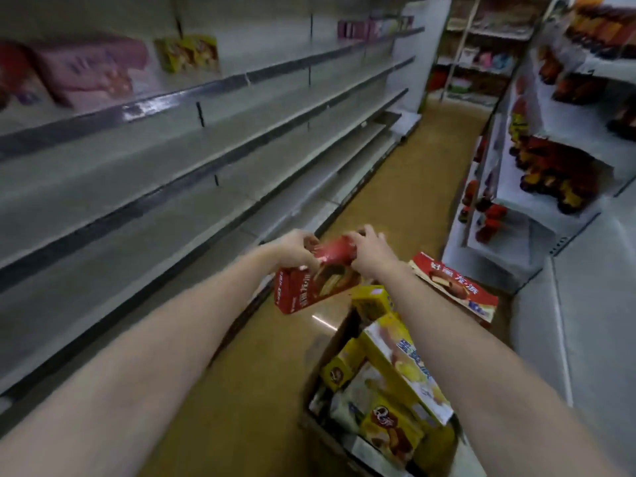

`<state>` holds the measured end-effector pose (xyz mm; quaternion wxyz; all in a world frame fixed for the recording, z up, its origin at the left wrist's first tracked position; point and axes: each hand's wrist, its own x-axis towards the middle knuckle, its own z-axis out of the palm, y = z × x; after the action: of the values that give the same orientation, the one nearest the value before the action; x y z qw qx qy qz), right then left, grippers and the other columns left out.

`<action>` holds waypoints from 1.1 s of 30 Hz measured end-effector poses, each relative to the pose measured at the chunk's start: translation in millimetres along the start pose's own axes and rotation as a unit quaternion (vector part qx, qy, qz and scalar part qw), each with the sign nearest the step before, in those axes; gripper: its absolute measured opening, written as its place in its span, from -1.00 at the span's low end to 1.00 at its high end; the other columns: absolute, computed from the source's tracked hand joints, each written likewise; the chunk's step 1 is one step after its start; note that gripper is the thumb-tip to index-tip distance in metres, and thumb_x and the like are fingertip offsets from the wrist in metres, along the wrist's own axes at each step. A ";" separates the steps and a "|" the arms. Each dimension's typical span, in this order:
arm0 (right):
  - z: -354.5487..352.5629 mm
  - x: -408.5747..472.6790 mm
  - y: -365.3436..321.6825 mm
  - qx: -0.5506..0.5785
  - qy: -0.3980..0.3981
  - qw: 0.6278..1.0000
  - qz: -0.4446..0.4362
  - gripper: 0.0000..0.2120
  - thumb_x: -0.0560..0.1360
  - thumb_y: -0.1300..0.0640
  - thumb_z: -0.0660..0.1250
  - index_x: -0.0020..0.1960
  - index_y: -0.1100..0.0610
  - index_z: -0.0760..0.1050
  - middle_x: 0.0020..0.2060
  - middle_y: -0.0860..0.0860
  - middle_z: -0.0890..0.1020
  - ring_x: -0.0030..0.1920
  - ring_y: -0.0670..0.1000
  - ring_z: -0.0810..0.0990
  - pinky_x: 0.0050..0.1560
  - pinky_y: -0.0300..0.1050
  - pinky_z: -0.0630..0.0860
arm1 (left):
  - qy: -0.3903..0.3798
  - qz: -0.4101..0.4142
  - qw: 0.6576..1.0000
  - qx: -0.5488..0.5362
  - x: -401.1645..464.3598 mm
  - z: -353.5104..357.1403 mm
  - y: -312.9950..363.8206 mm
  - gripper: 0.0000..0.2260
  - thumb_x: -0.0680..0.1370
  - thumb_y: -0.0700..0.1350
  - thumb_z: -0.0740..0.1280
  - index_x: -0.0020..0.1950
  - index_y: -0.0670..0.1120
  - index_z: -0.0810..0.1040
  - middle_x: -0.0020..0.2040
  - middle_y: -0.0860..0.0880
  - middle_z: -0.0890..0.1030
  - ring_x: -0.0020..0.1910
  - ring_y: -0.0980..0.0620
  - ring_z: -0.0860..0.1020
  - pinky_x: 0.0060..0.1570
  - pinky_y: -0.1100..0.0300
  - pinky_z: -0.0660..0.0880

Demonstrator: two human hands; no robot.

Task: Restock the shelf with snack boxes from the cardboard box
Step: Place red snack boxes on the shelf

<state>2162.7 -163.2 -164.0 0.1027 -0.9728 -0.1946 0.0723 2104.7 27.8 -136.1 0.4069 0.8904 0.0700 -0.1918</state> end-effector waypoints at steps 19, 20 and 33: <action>-1.7 14.8 -377.5 -0.112 -0.004 0.934 -0.339 -0.27 0.30 -0.11 0.55 0.37 -0.07 0.32 0.23 0.05 0.50 0.16 0.17 0.58 0.07 0.06 0.50 | 0.171 -0.119 0.978 -0.022 -250.2 -206.9 -213.6 -0.35 0.35 -0.18 0.51 0.37 0.16 0.40 0.20 0.09 0.49 0.12 0.02 0.56 0.07 0.06 0.60; -0.6 11.4 -393.6 -0.111 0.006 0.930 -0.351 -0.28 0.29 -0.11 0.56 0.36 -0.06 0.34 0.22 0.05 0.50 0.14 0.18 0.58 0.02 0.04 0.48 | 0.186 -0.119 0.975 -0.019 -262.3 -211.0 -222.6 -0.36 0.36 -0.19 0.50 0.37 0.15 0.41 0.19 0.11 0.48 0.11 0.03 0.55 0.05 0.08 0.60; -15.3 -14.0 -534.9 -0.071 0.077 0.925 -0.366 -0.39 0.33 -0.15 0.55 0.27 -0.03 0.38 0.11 0.07 0.56 0.10 0.19 0.59 -0.01 0.03 0.44 | 0.475 -0.074 0.870 -0.109 -379.7 -259.0 -312.6 -0.45 0.35 -0.01 0.61 0.26 -0.05 0.49 0.18 -0.05 0.57 0.11 -0.03 0.59 0.06 0.07 0.57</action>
<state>1958.1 311.8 -25.9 0.0677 -0.8414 -0.5329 -0.0591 1742.5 440.4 -48.7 0.4034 0.8164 0.3407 0.2339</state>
